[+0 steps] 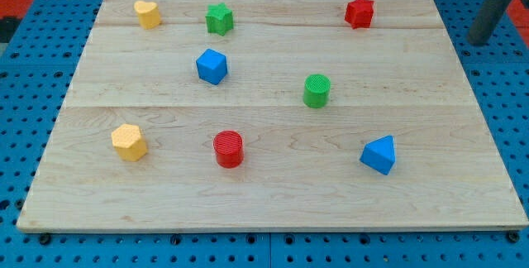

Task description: Move the red star towards the left side

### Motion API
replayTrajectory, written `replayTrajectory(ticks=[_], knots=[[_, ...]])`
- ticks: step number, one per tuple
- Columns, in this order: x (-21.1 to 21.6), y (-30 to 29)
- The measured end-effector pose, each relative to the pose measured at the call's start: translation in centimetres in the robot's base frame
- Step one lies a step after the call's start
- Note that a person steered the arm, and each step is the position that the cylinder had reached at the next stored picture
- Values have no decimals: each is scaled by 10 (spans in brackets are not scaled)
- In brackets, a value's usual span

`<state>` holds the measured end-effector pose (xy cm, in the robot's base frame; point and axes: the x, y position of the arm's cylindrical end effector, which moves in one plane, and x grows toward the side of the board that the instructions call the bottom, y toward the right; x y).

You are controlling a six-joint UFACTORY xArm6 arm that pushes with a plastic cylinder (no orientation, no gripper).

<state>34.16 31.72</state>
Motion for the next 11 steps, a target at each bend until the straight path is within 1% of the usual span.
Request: replayTrajectory(ticks=[1,3,4,5,6,7,8,9,10,11], knots=[[21,-54],[21,-62],[-8,-99],[-23,-109],[-23,-109],[-23,-158],[-24,-174],[-24,-174],[-29,-153],[-50,-121]])
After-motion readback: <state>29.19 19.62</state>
